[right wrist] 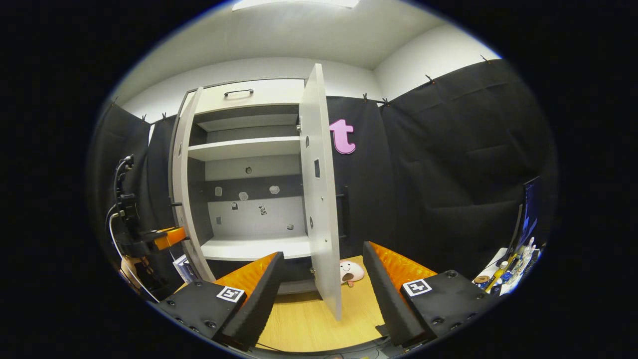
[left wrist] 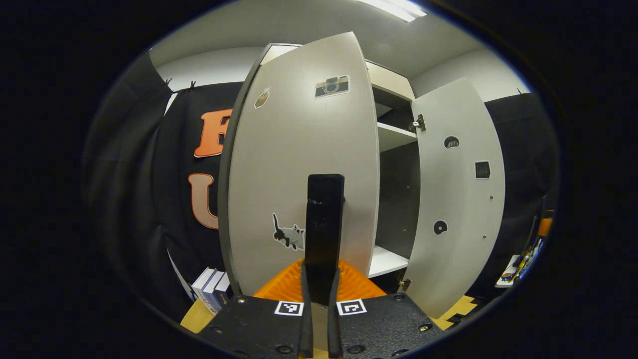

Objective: Open the right door of the double-door shoe cabinet with the right hand, and open the left door with the left hand.

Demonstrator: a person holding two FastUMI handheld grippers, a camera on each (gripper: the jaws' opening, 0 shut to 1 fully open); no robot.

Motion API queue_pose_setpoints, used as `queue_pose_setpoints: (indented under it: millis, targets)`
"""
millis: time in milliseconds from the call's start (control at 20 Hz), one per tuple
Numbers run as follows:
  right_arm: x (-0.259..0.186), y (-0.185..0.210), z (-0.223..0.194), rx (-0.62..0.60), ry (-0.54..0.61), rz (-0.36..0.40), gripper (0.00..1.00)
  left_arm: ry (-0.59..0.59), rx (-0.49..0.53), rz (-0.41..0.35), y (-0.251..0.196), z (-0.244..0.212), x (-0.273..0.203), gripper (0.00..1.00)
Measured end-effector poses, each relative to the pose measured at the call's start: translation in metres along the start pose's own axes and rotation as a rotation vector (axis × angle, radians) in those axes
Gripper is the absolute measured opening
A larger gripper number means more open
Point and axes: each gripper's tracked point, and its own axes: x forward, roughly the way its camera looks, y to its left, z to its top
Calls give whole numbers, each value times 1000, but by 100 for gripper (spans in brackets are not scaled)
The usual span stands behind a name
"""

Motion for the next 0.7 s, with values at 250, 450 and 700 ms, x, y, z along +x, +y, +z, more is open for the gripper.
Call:
queue_pose_setpoints:
  millis: [250, 450, 700]
  targets:
    - [-20, 12, -7, 15, 19, 1, 93, 0, -1, 2, 27, 5, -25, 11]
    - [-32, 2, -5, 13, 0, -38, 92, -4, 42, 40, 52, 9, -40, 8]
    - [-36, -2, -9, 12, 8, -51, 92, -8, 44, 108, 82, 11, -52, 6]
